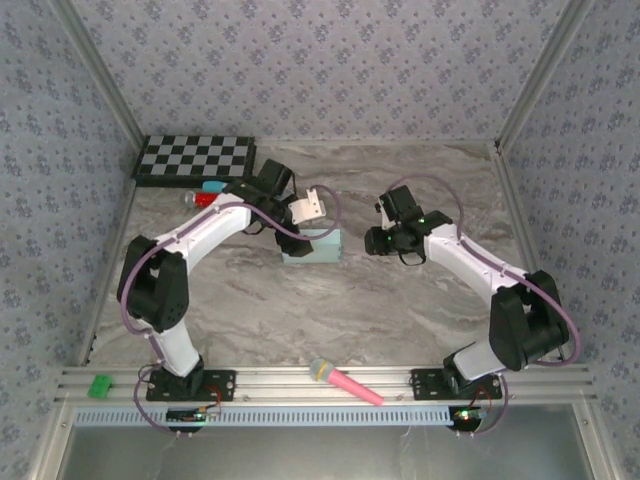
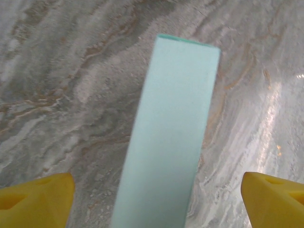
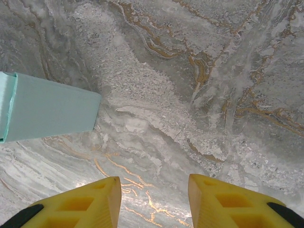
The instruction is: Fold the paper box
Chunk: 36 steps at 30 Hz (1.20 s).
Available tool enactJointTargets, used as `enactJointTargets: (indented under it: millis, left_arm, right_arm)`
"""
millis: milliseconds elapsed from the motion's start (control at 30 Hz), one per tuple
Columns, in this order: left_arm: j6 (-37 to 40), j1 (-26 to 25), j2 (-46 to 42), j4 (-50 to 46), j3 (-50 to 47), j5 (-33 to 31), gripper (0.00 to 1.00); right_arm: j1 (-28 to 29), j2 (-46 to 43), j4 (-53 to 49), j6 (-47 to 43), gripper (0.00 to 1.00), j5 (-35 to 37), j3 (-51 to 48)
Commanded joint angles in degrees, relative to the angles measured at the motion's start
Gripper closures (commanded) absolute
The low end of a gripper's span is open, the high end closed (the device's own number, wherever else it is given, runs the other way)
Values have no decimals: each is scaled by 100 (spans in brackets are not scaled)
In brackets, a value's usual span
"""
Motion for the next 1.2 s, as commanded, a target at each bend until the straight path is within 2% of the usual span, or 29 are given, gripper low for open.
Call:
enactJointTargets:
  millis: [0, 200, 467, 533, 700, 767, 867, 1033, 1167]
  left_arm:
    - [483, -19, 175, -441, 289, 289, 10]
    - [530, -34, 527, -455, 461, 6, 12]
    - [602, -148, 702, -289, 464, -392, 30]
    - [611, -153, 726, -302, 485, -392, 38]
    - [628, -175, 729, -280, 469, -436, 44]
    - [631, -179, 747, -309, 485, -456, 52]
    - [609, -182, 729, -290, 486, -486, 57]
    - [526, -216, 580, -79, 401, -698, 57]
    - [306, -259, 336, 502, 182, -1211, 57]
  right_arm:
    - [-46, -126, 48, 50, 57, -51, -102]
    - [-73, -128, 82, 57, 57, -62, -130]
    - [-104, -112, 101, 64, 57, -83, -183]
    - [-107, -103, 99, 64, 57, -88, -183]
    - [-128, -86, 102, 73, 57, -96, -204]
    - [-133, -85, 113, 77, 57, -97, -207]
    - [-135, -85, 116, 75, 57, -97, -234]
    - [-154, -78, 114, 79, 57, -97, -242]
    - [-173, -95, 89, 88, 57, -71, -257]
